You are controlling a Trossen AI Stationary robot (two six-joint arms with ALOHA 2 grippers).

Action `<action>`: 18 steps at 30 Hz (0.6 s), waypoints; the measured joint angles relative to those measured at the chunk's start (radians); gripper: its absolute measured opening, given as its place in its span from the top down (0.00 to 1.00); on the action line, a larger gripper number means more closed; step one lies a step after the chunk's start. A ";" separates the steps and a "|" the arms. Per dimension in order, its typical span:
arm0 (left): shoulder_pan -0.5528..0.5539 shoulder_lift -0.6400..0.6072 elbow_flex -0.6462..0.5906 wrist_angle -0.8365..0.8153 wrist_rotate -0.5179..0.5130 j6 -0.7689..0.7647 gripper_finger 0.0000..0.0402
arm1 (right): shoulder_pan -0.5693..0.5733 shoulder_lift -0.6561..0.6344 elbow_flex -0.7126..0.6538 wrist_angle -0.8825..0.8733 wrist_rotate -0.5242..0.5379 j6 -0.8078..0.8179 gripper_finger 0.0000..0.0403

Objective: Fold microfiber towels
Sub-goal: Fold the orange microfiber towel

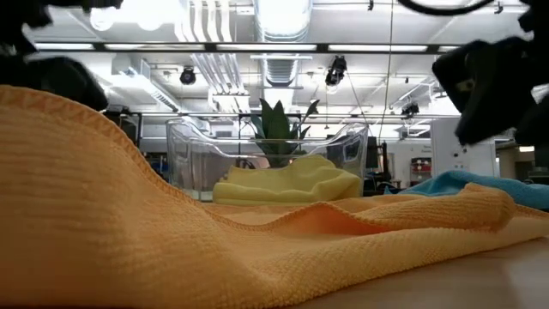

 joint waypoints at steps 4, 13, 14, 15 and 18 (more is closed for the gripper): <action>-0.001 0.000 -0.030 -0.004 -0.005 -0.057 0.52 | 0.000 0.050 0.000 0.029 0.000 -0.001 0.60; -0.002 0.000 -0.087 0.003 -0.062 -0.102 0.52 | -0.004 0.092 0.000 0.052 0.009 -0.015 0.60; -0.001 0.000 -0.089 0.009 -0.063 -0.102 0.52 | -0.004 0.094 0.000 0.055 0.009 -0.015 0.60; -0.001 0.000 -0.090 0.016 -0.069 -0.101 0.52 | -0.006 0.097 0.000 0.057 0.009 -0.015 0.60; -0.001 0.000 -0.091 0.041 -0.087 -0.098 0.52 | -0.008 0.111 0.000 0.068 0.010 -0.026 0.60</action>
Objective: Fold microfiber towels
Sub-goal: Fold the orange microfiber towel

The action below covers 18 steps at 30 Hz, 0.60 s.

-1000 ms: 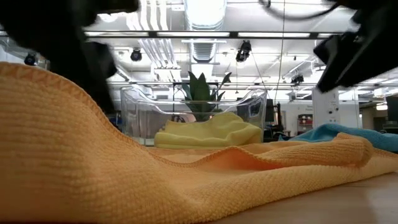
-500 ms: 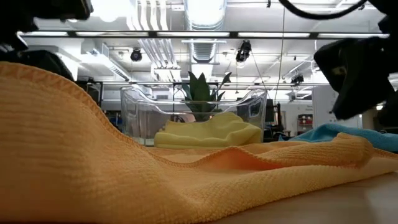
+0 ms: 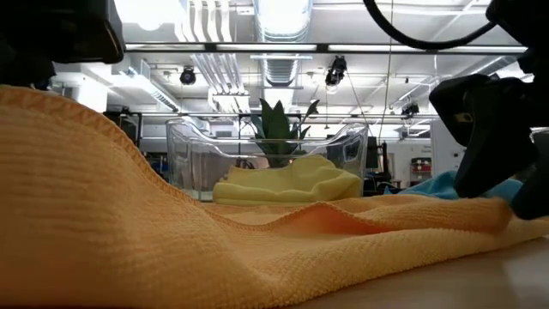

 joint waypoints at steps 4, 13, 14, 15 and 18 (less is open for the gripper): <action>0.000 0.000 0.000 0.012 0.001 -0.001 0.52 | -0.007 0.031 0.000 0.039 0.000 -0.021 0.60; -0.003 0.029 0.000 0.067 0.002 -0.003 0.52 | -0.011 0.029 0.000 0.049 -0.002 -0.032 0.74; -0.003 0.036 0.001 0.073 0.009 -0.003 0.52 | -0.011 0.028 0.000 0.048 -0.002 -0.033 0.77; -0.002 0.046 0.007 0.075 0.016 -0.004 0.52 | -0.011 0.028 0.000 0.049 -0.003 -0.036 0.81; -0.003 0.062 0.013 0.080 0.020 -0.012 0.52 | -0.011 0.028 0.000 0.048 -0.004 -0.041 0.90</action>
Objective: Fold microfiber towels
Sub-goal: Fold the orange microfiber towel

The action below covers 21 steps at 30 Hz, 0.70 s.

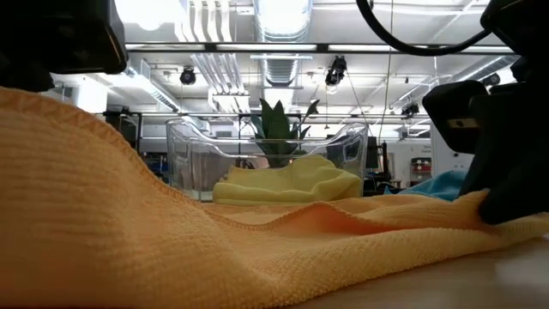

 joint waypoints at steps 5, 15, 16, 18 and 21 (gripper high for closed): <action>-0.001 0.004 0.002 -0.004 0.000 -0.012 0.58 | 0.000 0.000 0.000 0.000 -0.002 0.000 0.97; -0.002 0.002 0.002 -0.009 0.013 0.028 0.98 | 0.003 -0.019 0.000 -0.020 0.001 -0.002 0.98; -0.004 0.000 0.004 -0.015 0.010 0.031 0.98 | 0.003 -0.029 0.000 -0.036 0.002 -0.001 0.98; -0.008 -0.001 0.015 -0.033 0.006 0.046 0.99 | 0.003 -0.053 0.000 -0.076 0.002 0.010 0.98; -0.016 -0.017 0.022 -0.045 0.005 0.062 1.00 | 0.010 -0.094 0.000 -0.146 0.003 0.032 0.98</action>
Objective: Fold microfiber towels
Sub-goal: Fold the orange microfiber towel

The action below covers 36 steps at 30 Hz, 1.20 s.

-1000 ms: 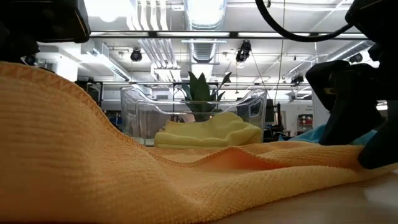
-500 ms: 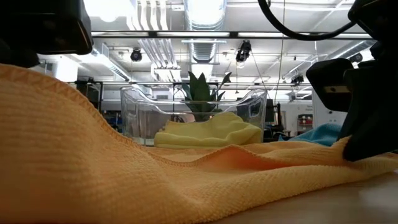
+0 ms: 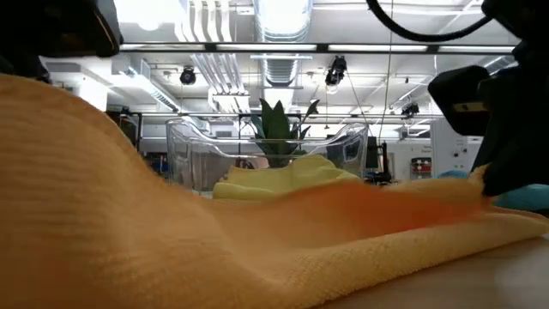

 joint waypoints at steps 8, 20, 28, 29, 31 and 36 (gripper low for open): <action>-0.030 -0.060 -0.002 -0.039 -0.023 0.000 1.00 | 0.048 -0.106 0.000 -0.156 -0.001 0.070 0.98; -0.040 -0.117 -0.016 -0.027 -0.099 -0.048 1.00 | 0.089 -0.232 0.000 -0.211 -0.196 0.173 0.98; -0.041 -0.062 -0.020 -0.011 -0.069 -0.054 0.83 | 0.094 -0.236 0.000 -0.216 -0.219 0.221 0.98; -0.040 -0.057 -0.019 -0.013 -0.069 -0.053 0.79 | 0.094 -0.233 0.000 -0.215 -0.218 0.224 0.98; -0.037 -0.051 -0.019 -0.014 -0.069 -0.053 0.72 | 0.094 -0.230 0.000 -0.214 -0.219 0.232 0.98; -0.037 -0.050 -0.018 -0.005 -0.069 -0.015 0.58 | 0.094 -0.230 0.000 -0.213 -0.218 0.231 0.98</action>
